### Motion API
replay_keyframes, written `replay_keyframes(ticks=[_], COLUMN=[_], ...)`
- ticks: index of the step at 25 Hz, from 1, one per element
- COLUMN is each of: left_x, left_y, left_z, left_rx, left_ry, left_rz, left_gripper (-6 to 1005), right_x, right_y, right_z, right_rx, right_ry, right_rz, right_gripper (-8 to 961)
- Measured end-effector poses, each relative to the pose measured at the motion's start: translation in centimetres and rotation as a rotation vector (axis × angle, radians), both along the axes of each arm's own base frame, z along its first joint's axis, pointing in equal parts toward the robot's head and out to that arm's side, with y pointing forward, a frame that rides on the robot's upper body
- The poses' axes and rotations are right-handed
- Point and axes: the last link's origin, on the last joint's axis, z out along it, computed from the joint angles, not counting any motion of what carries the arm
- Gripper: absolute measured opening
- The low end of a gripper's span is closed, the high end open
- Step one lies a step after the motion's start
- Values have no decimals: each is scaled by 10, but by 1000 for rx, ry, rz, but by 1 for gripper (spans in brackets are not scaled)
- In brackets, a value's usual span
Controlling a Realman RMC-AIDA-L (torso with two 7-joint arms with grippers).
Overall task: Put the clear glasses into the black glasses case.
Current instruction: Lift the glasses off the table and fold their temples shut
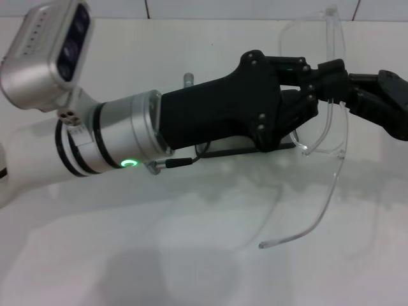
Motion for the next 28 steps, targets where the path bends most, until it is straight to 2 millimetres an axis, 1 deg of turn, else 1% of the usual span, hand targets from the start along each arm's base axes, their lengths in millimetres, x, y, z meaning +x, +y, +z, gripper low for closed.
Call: replay_keyframes(ticks=[5,9,12,14,18,21,23,25,28], left_x=[1,-3,-6,-7,-8,-8,-7,-5,0], left_y=[-5,-8,-12,-16,-26,-28,-32,-35,-40], left_z=[10,17,23,25,30,29,22,17,8], left_rx=[-9,-3,-6,-14,-35,-44,-74,-90,-105], left_ry=[-54,-86,-106,-121,-156,-146,-109,-90,-65], left_rz=[-38,-46,-59,-78,-130,-142,-174,-197,-247], left_gripper=[96,96,96,95,95,95,95,95,95], right_x=[5,7,10,14,22,26,28,29,26], right_y=[-2,-7,-12,-17,-26,-33,-36,-37,-33], right_z=[5,15,30,45,69,84,90,92,87], right_rx=[19,57,109,169,272,361,430,479,514], right_ry=[14,65,134,195,298,393,464,515,562], right_rz=[-13,-7,2,-2,-2,-11,-24,-36,-48], right_gripper=[66,66,66,67,67,68,68,68,68])
